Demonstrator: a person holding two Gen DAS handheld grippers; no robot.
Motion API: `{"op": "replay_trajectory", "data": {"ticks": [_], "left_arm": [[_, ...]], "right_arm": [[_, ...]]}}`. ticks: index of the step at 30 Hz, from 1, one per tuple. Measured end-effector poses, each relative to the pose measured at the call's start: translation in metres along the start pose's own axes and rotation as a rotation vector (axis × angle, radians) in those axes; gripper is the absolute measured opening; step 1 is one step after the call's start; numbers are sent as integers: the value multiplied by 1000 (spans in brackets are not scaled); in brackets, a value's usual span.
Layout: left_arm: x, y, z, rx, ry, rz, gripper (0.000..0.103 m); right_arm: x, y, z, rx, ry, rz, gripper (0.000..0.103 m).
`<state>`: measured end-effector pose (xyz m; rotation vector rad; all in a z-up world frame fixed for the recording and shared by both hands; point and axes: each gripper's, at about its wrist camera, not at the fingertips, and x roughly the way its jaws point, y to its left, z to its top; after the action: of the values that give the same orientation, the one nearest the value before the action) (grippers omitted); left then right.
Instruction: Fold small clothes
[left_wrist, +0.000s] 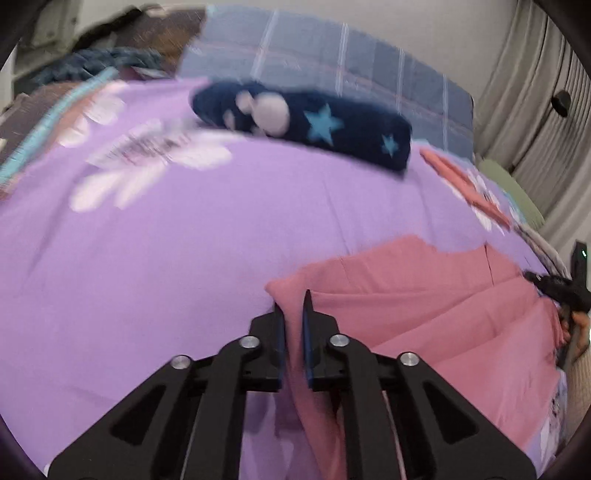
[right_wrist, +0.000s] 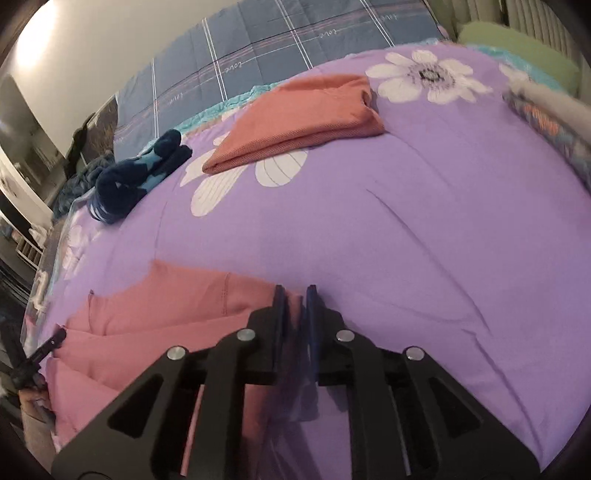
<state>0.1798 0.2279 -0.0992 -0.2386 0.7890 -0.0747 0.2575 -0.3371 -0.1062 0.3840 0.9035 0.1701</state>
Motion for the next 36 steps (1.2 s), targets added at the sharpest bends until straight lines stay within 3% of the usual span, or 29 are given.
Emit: {"op": "replay_trajectory", "data": {"ticks": [1, 3, 7, 9, 13, 17, 19, 20, 21, 22, 26, 28, 31, 33, 35, 36], "left_arm": [[-10, 1, -2, -5, -20, 30, 24], [-30, 2, -8, 5, -36, 36, 29], [-75, -11, -34, 42, -62, -47, 45], [-87, -21, -54, 60, -44, -92, 48], [-86, -39, -83, 91, 8, -113, 48], [-79, -42, -88, 85, 33, -100, 46], [-77, -38, -89, 58, 49, -87, 26], [-77, -37, -90, 46, 57, -87, 17], [-76, -35, -90, 37, 65, -99, 5], [-78, -36, -90, 33, 61, -108, 4], [-100, -45, -83, 54, 11, -111, 4], [-112, -46, -66, 29, -22, -170, 4], [-114, -50, -30, 33, -89, -173, 4], [-99, -50, 7, 20, -134, -146, 4], [-74, -44, 32, -20, -140, -105, 5], [-61, -40, 41, -39, -133, -81, 16]], "right_arm": [[-9, -1, -3, 2, -15, 8, 22], [-35, 1, -15, -46, -43, 35, 26], [-74, 3, -51, -116, -14, 116, 26], [-85, 5, -70, -126, 10, 141, 27], [-99, 13, -97, -136, 30, 161, 34], [-106, 34, -107, -230, 23, 151, 46], [-101, 42, -109, -271, 36, 99, 46], [-96, 44, -110, -285, 51, 73, 35], [-91, 45, -110, -292, 63, 55, 2], [-90, 47, -111, -294, 58, 38, 3], [-111, 48, -95, -249, -27, 127, 3], [-116, 49, -76, -214, -39, 190, 3], [-114, 51, -35, -146, -81, 222, 3], [-99, 51, -5, -98, -99, 208, 3], [-67, 47, 25, -54, -84, 133, 5], [-51, 44, 33, -36, -75, 84, 11]]}}
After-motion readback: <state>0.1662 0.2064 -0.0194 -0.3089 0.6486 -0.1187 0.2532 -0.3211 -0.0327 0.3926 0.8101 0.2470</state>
